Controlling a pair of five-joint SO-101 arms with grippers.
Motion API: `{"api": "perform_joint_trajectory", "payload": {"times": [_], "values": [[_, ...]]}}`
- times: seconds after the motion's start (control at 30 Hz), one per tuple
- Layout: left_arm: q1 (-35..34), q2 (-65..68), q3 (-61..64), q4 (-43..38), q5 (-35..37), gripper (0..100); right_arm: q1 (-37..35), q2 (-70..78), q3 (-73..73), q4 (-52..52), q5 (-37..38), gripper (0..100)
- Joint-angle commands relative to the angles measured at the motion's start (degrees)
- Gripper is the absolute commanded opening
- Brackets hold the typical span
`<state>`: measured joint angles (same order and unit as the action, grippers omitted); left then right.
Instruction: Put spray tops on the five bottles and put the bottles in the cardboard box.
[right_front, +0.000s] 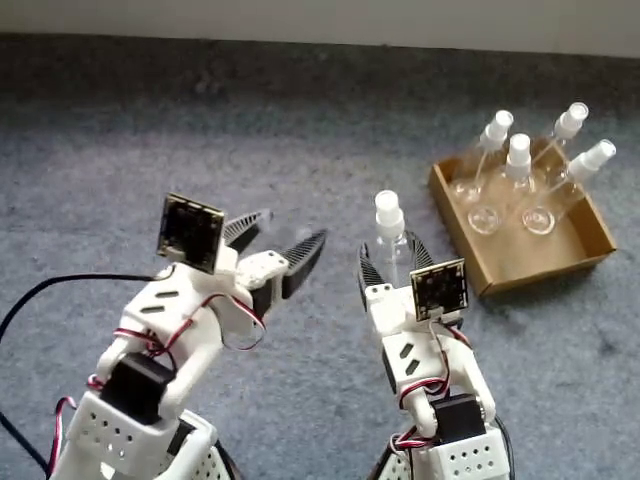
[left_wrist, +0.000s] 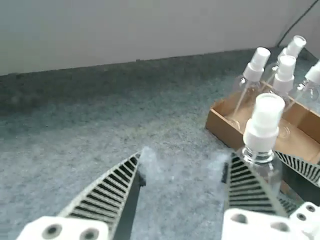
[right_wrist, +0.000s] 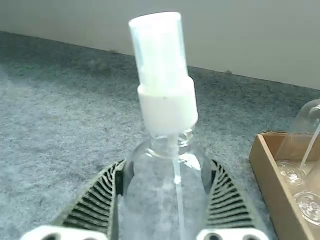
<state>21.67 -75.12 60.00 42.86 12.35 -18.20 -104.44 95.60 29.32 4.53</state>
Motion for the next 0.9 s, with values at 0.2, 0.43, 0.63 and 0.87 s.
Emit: {"api": "perform_joint_trajectory", "payload": {"times": [0.2, 0.43, 0.63, 0.87], "values": [[-16.2, -12.7, -1.0, 7.8, 0.6, 4, 1.8, -0.7, 0.8, -0.2, -0.7, 7.1], [-22.8, -21.4, 1.9, 11.4, 0.6, 1, 9.8, -0.7, 0.2, -0.2, -1.0, 7.1], [-25.1, -29.3, 11.1, 11.4, -5.9, 1, 10.9, -0.7, 0.1, -0.3, -1.0, 7.1], [-29.1, -29.7, 17.7, 11.7, -5.9, 1, 11.3, -0.7, -3.4, -0.4, -1.0, 7.1]]}}
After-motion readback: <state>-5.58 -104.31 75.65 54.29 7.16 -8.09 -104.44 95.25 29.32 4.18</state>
